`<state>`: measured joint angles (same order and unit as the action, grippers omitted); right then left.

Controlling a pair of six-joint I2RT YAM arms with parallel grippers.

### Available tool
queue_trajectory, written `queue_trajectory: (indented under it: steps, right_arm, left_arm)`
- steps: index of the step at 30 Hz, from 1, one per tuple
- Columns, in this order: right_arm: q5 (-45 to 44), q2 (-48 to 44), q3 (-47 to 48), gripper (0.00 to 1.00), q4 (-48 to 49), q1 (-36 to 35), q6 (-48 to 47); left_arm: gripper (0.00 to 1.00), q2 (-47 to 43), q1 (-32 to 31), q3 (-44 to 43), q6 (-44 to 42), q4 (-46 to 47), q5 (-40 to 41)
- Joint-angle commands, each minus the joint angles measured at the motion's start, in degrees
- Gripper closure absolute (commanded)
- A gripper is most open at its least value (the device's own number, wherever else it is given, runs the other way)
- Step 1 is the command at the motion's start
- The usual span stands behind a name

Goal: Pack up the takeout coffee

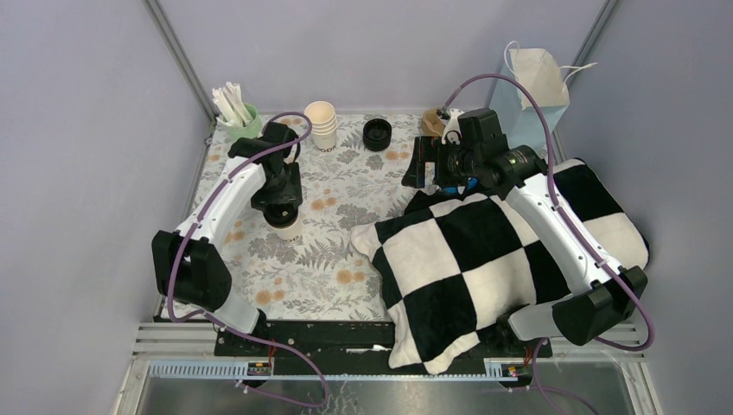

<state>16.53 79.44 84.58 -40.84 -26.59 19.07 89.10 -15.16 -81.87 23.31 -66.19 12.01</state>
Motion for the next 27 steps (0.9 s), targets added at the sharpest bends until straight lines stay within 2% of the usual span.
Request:
queue_trajectory:
  steps: [1,27]
  right_arm:
    - [-0.3,-0.9,0.2,0.00,1.4,-0.1,-0.7]
    - [0.0,-0.8,0.1,0.00,1.7,-0.1,-0.6]
  left_arm:
    - [0.43,-0.2,0.4,0.5,-1.3,1.8,-0.3]
    - [0.42,1.2,1.3,1.7,-2.1,3.9,-0.8]
